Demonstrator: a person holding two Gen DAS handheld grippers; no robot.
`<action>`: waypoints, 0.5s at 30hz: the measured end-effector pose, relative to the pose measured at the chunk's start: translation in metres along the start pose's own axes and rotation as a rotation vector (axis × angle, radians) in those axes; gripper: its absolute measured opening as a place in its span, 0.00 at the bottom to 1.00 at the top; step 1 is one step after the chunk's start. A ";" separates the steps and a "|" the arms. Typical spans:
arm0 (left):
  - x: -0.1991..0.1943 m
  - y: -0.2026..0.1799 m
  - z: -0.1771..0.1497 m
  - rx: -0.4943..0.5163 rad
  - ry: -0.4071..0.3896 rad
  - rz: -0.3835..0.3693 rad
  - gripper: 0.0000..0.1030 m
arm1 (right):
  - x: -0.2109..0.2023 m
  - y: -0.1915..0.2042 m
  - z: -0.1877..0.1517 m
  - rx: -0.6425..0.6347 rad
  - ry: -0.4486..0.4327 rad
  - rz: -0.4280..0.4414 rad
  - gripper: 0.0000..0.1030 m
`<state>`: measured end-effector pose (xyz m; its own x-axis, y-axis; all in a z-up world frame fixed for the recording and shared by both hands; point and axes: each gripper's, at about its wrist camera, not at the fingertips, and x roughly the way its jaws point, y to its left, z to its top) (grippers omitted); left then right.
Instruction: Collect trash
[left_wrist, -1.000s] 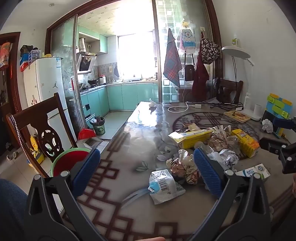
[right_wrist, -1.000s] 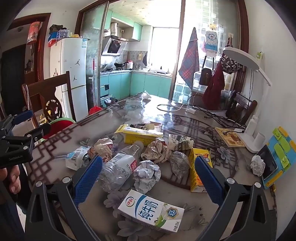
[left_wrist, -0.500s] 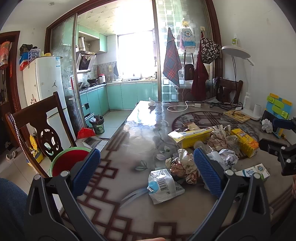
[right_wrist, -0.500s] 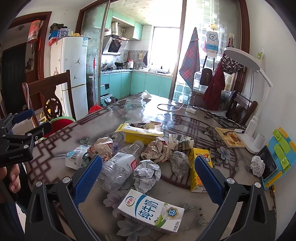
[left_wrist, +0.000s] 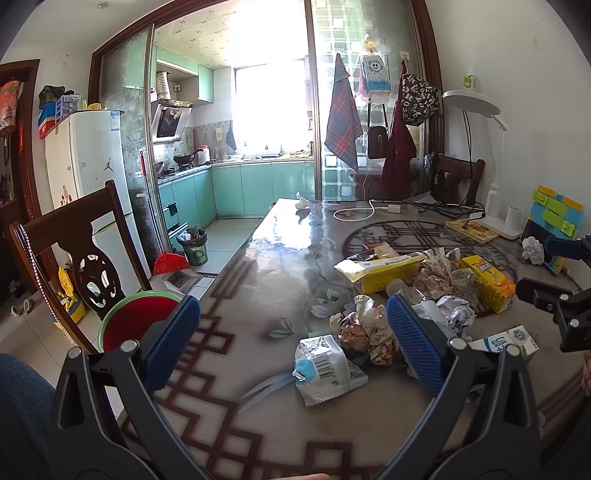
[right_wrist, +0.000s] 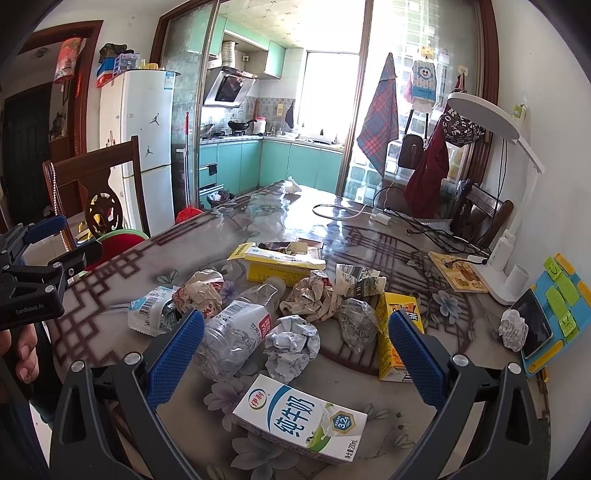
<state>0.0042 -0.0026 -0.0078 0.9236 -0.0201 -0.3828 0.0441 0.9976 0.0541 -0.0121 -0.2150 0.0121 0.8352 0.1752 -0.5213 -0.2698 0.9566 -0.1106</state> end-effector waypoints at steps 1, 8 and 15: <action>0.000 0.001 0.000 0.000 0.000 0.000 0.96 | 0.000 0.000 0.001 0.000 0.000 -0.001 0.94; 0.000 0.001 0.000 0.000 0.000 -0.001 0.96 | 0.000 -0.001 0.000 0.000 -0.010 -0.005 0.94; 0.000 0.001 0.000 0.000 0.000 -0.001 0.96 | -0.003 -0.002 0.002 -0.002 -0.025 -0.006 0.94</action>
<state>0.0045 -0.0016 -0.0075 0.9235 -0.0214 -0.3829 0.0452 0.9975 0.0534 -0.0127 -0.2171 0.0155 0.8486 0.1749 -0.4993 -0.2652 0.9573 -0.1154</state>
